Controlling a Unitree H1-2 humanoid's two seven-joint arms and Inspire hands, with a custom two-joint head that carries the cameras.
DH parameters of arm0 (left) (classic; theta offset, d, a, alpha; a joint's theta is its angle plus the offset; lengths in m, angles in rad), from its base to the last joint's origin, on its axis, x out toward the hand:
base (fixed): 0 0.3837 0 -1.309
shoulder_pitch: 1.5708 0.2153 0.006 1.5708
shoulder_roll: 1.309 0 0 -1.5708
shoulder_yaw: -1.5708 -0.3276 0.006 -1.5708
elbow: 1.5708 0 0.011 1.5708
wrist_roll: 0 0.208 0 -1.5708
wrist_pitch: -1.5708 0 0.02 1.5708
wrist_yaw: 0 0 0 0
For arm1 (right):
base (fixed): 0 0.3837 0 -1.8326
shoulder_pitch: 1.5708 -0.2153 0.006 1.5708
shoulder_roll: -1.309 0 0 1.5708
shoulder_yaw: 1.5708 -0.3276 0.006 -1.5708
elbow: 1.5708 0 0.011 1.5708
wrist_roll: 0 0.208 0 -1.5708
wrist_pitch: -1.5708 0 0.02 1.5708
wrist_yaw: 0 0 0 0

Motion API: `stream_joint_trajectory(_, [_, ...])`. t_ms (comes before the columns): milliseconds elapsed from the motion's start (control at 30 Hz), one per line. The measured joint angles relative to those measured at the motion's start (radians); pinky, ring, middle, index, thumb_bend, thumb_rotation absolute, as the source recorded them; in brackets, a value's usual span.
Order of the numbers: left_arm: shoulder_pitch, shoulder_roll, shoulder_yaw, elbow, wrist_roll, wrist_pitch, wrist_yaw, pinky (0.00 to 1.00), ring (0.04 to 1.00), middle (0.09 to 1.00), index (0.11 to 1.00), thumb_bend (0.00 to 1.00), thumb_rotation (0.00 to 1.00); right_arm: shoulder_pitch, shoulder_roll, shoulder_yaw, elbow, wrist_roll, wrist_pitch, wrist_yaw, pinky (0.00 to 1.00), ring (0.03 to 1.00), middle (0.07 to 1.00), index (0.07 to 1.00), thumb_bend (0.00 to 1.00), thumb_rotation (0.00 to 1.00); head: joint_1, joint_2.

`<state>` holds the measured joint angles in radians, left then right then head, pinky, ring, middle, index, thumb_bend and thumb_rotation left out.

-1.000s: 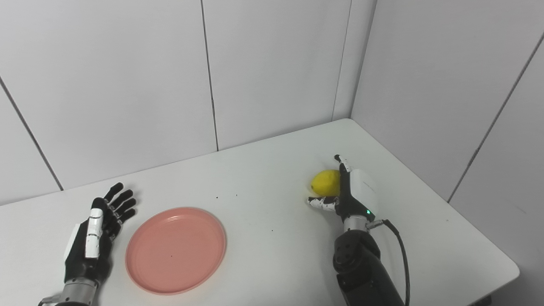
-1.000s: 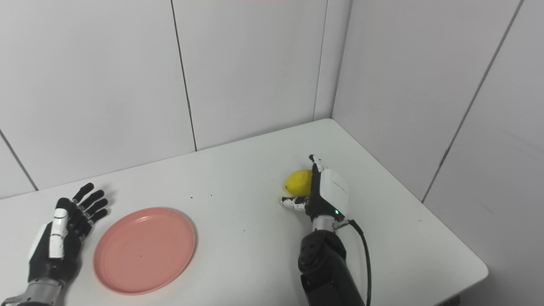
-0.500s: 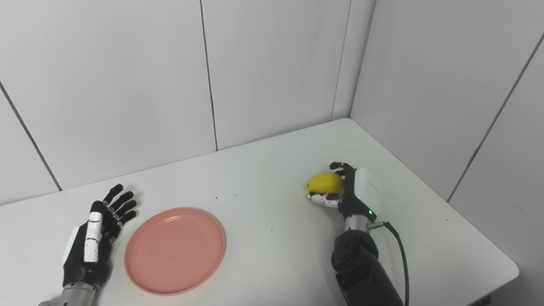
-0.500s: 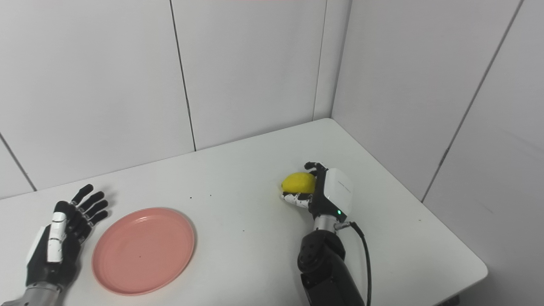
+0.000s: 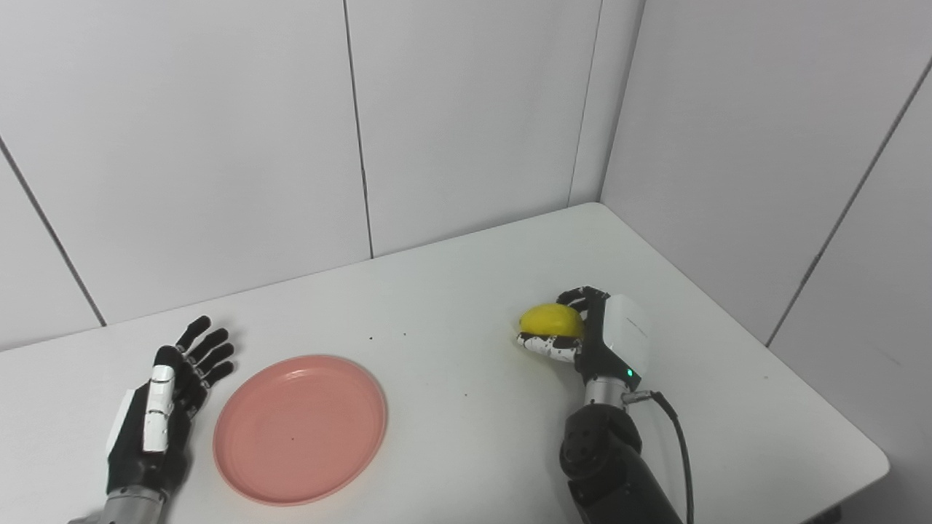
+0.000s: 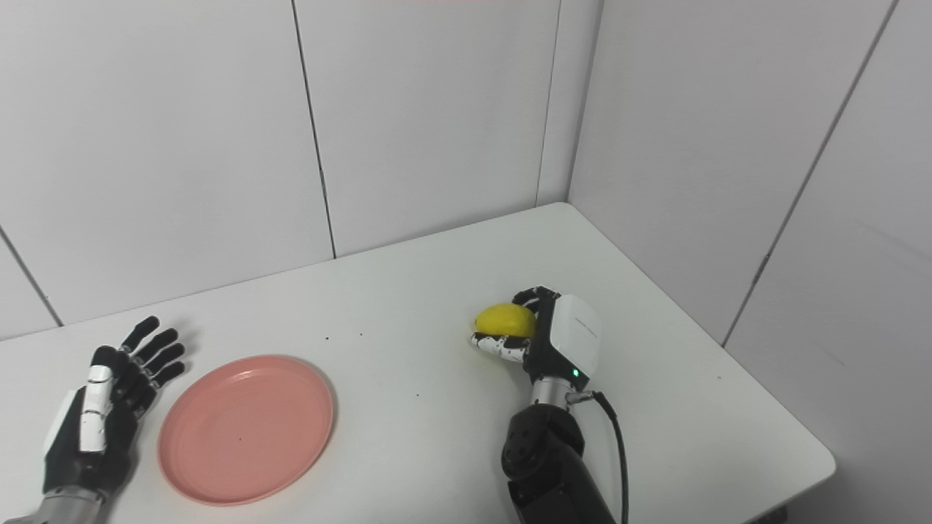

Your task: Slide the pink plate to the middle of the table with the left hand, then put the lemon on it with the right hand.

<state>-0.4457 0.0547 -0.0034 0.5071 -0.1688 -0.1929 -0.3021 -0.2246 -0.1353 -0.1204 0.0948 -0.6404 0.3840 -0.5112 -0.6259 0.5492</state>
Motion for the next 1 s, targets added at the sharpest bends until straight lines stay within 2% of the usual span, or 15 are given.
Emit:
stream_joint_trajectory(200, [0.007,-0.001,-0.003,-0.013,0.001,0.008,0.001,0.84,0.857,0.86,0.863,0.69,1.0,0.009,-0.001,0.017,-0.015,0.002,0.0,0.0,0.19,0.28,0.478,0.488,0.53,0.0,0.037,0.011])
stream_joint_trajectory(233, [0.011,-0.002,-0.005,-0.021,0.002,0.01,0.002,0.84,0.857,0.861,0.863,0.69,1.0,0.013,-0.001,0.02,-0.025,0.002,-0.001,0.0,0.19,0.279,0.478,0.488,0.53,0.0,0.07,0.02])
stream_joint_trajectory(267, [0.017,-0.003,-0.007,-0.033,0.003,0.014,0.004,0.86,0.864,0.866,0.868,0.71,1.0,0.019,-0.001,0.023,-0.045,0.007,-0.002,0.0,0.19,0.281,0.429,0.513,0.52,0.0,0.106,0.029])
stream_joint_trajectory(333, [0.043,-0.006,-0.017,-0.076,0.007,0.03,0.013,0.86,0.868,0.87,0.873,0.72,1.0,0.028,0.0,0.028,-0.089,0.017,-0.002,0.001,0.21,0.299,0.415,0.522,0.52,0.0,0.112,0.031])
stream_joint_trajectory(433, [0.084,-0.022,-0.03,-0.148,0.026,0.07,0.029,0.87,0.876,0.879,0.88,0.72,1.0,0.032,-0.003,0.035,-0.146,0.021,-0.013,0.004,0.21,0.308,0.409,0.527,0.52,0.0,0.248,0.048])
stream_joint_trajectory(500, [0.111,-0.043,-0.04,-0.196,0.044,0.11,0.058,0.88,0.883,0.886,0.887,0.7,1.0,0.032,-0.003,0.036,-0.19,0.044,-0.024,0.023,0.22,0.324,0.414,0.526,0.52,0.0,0.249,0.048])
stream_joint_trajectory(567, [0.137,-0.065,-0.058,-0.246,0.067,0.15,0.083,0.89,0.893,0.897,0.898,0.68,1.0,0.032,0.0,0.043,-0.236,0.072,-0.041,0.045,0.2,0.315,0.411,0.523,0.52,0.0,0.294,0.051])
stream_joint_trajectory(600, [0.144,-0.072,-0.065,-0.256,0.073,0.159,0.088,0.9,0.9,0.906,0.906,0.67,1.0,0.031,0.001,0.049,-0.251,0.076,-0.046,0.05,0.23,0.342,0.414,0.521,0.52,0.0,0.323,0.051])
stream_joint_trajectory(667, [0.154,-0.081,-0.075,-0.272,0.087,0.169,0.103,0.92,0.918,0.921,0.922,0.67,1.0,0.028,0.009,0.073,-0.268,0.087,-0.064,0.068,0.36,0.411,0.488,0.507,0.52,0.0,0.356,0.051])
stream_joint_trajectory(700, [0.157,-0.083,-0.077,-0.277,0.091,0.177,0.109,0.92,0.923,0.926,0.928,0.67,1.0,0.028,0.016,0.087,-0.271,0.088,-0.072,0.073,0.39,0.424,0.498,0.502,0.52,0.0,0.374,0.052])
stream_joint_trajectory(867, [0.159,-0.097,-0.088,-0.284,0.114,0.18,0.136,0.92,0.917,0.917,0.92,0.65,1.0,0.028,0.031,0.141,-0.273,0.096,-0.114,0.111,0.38,0.413,0.496,0.518,0.52,0.0,0.426,0.054])
stream_joint_trajectory(900, [0.16,-0.1,-0.088,-0.286,0.115,0.181,0.143,0.93,0.919,0.918,0.921,0.65,1.0,0.027,0.031,0.146,-0.273,0.097,-0.119,0.114,0.32,0.379,0.483,0.541,0.51,0.0,0.448,0.055])
stream_joint_trajectory(1000, [0.164,-0.105,-0.089,-0.29,0.125,0.182,0.161,0.93,0.924,0.922,0.924,0.64,1.0,0.027,0.029,0.159,-0.265,0.096,-0.13,0.126,0.3,0.367,0.478,0.546,0.51,0.0,0.463,0.055])
